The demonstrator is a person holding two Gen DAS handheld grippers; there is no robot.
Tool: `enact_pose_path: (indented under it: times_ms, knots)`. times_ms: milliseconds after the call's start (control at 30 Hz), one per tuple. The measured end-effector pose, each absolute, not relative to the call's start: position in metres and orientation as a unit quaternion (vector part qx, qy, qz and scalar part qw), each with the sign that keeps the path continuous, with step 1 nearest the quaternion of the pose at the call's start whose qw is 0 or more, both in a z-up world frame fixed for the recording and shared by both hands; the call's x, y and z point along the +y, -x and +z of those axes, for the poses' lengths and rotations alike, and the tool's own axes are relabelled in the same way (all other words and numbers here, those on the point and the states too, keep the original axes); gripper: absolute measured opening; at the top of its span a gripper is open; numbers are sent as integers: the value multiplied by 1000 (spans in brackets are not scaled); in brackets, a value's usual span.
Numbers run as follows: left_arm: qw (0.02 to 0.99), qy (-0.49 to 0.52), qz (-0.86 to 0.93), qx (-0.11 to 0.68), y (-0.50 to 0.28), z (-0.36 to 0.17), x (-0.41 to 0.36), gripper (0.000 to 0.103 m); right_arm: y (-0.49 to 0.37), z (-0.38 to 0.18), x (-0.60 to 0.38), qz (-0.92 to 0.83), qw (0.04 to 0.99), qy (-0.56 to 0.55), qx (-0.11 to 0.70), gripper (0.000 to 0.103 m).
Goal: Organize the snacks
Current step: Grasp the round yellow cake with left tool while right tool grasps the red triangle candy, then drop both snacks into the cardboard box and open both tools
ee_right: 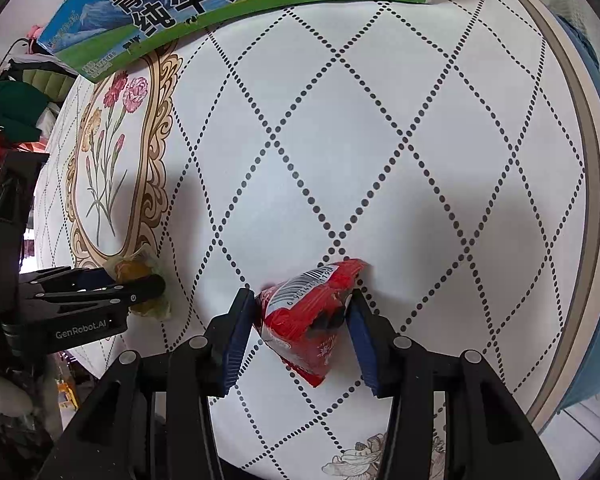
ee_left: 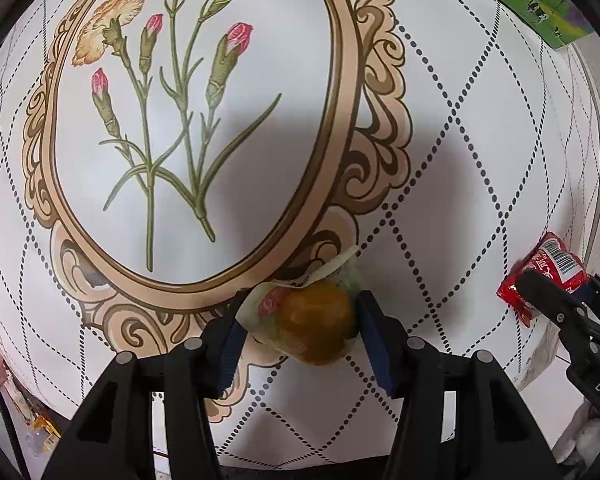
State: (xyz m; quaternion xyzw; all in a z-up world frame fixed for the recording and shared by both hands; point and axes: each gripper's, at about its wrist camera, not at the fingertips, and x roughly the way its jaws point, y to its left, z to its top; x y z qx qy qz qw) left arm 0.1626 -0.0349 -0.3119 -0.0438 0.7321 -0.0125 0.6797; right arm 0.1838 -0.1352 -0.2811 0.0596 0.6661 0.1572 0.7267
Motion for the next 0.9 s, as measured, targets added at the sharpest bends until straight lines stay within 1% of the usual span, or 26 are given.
enact_pose_path:
  times_ms: [100, 133, 233, 300, 533, 700, 767, 900]
  knots:
    - [681, 50, -11, 730, -166, -309, -24, 50, -184, -282, -131, 155, 728, -57, 665, 51]
    - [682, 49, -12, 729, -164, -307, 2, 49, -183, -282, -130, 155, 729, -56, 664, 51]
    - [689, 49, -12, 723, -165, -297, 27, 47, -182, -281, -129, 155, 734, -54, 659, 48]
    - [691, 51, -13, 721, -165, -292, 32, 47, -180, -278, -131, 156, 737, -55, 655, 45]
    - [711, 55, -32, 701, -173, -257, 32, 46, -179, -258, -128, 170, 747, -60, 640, 42]
    - [743, 69, -63, 663, -184, -202, 24, 46, -188, -223, -124, 194, 761, -75, 614, 41]
    - [760, 77, -79, 640, -194, -171, 21, 46, -195, -207, -124, 202, 768, -84, 601, 41]
    - [788, 85, -100, 601, -217, -118, 20, 46, -221, -155, -131, 216, 795, -107, 556, 40]
